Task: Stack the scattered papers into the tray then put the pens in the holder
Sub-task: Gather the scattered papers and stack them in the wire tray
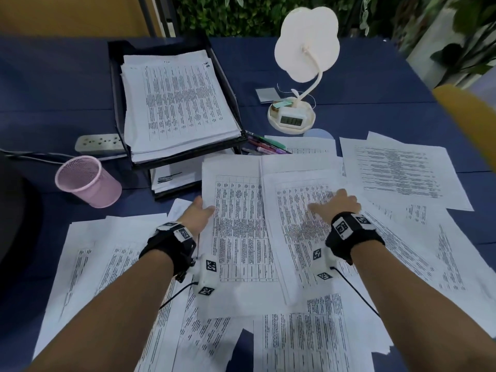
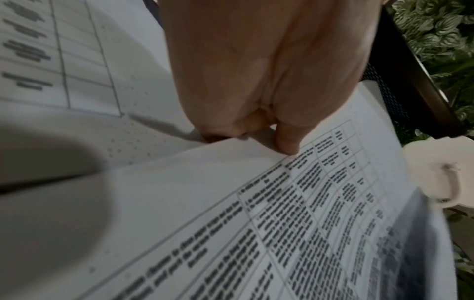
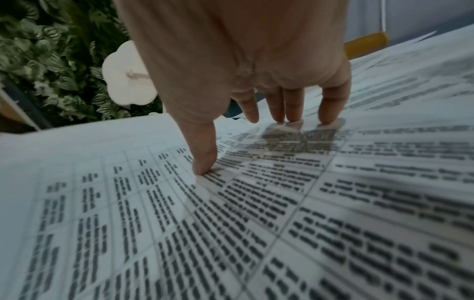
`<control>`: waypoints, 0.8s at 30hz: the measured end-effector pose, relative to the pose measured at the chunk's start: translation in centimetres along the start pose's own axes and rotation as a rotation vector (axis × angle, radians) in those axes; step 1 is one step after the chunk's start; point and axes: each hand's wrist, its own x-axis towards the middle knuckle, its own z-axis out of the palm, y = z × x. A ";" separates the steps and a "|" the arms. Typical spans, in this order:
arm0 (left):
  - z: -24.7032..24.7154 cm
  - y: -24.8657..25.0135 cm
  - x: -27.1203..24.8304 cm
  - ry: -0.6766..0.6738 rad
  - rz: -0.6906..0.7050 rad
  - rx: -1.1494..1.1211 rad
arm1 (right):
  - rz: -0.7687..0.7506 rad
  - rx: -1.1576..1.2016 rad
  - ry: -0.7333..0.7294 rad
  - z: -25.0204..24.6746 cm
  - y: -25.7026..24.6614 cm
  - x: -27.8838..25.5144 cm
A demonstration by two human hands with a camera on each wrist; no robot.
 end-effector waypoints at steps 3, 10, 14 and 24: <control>-0.1 0.0 -0.2 -0.002 0.002 -0.091 | 0.013 0.097 0.033 -0.2 0.4 0.3; 0.7 0.7 -1.0 -0.020 0.021 -0.107 | -0.092 0.408 -0.053 -0.8 1.5 0.2; 2.8 2.4 -1.4 -0.003 0.028 0.107 | -0.091 0.396 -0.073 -0.6 1.5 0.7; 7.5 3.3 -1.9 0.133 0.060 -0.126 | -0.062 0.481 -0.045 0.5 1.4 0.9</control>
